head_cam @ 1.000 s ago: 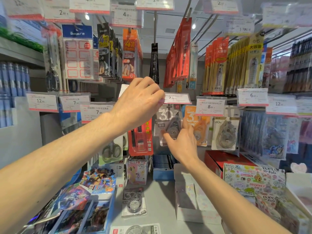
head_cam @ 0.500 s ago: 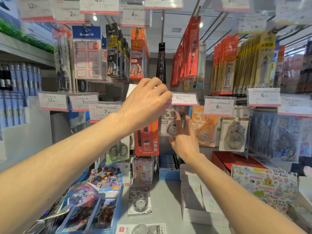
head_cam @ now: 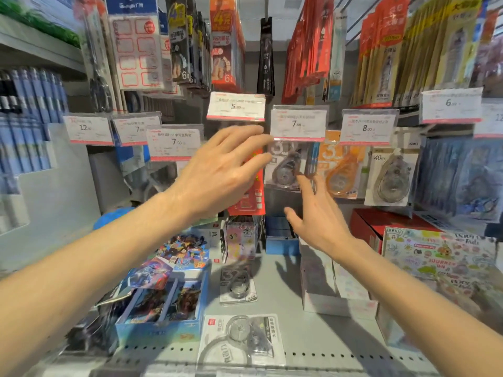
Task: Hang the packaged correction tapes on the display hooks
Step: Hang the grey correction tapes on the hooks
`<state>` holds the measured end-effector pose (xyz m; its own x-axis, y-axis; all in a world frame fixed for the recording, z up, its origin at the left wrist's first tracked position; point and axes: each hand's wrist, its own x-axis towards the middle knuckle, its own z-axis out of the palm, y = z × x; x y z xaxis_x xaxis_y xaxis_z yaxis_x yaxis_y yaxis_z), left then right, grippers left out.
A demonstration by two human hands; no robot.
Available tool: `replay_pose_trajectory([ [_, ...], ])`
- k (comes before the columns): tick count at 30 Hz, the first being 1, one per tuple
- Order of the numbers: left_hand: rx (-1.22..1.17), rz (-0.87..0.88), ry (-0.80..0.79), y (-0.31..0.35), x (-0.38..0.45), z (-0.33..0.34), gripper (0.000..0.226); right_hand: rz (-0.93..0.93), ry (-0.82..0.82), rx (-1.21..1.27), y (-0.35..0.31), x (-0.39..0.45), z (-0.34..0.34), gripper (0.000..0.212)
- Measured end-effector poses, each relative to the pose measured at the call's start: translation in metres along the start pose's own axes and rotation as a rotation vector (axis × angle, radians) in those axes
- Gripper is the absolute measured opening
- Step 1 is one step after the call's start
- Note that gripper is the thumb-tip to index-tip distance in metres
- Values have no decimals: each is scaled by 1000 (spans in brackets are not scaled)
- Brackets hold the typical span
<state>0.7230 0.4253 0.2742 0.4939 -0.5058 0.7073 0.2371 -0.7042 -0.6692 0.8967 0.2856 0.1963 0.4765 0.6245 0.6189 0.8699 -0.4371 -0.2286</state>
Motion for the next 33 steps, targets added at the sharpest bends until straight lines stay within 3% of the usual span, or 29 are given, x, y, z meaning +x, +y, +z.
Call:
replay_pose_trajectory([
  [3,-79,-8,-55,15,-42,-1,19,26,-82,9,11,-16,11,71],
  [5,-162,-49,-209,21,-73,3,18,48,-180,-7,14,-23,22,65],
  [11,-402,-468,-1116,18,-136,33,26,66,-522,-4,0,-25,77,47],
  [15,-523,-579,-1407,18,-146,57,26,78,-711,44,-17,-25,122,42],
  [19,-553,-634,-1525,18,-157,79,19,132,-775,78,-34,-25,157,39],
  [24,-574,-675,-1554,17,-163,87,25,197,-838,-8,-50,-23,181,74],
  [27,-565,-692,-1551,19,-164,88,30,212,-824,-41,-57,-24,185,83],
  [33,-579,-712,-1500,19,-172,86,26,212,-792,-55,-62,-24,184,67],
])
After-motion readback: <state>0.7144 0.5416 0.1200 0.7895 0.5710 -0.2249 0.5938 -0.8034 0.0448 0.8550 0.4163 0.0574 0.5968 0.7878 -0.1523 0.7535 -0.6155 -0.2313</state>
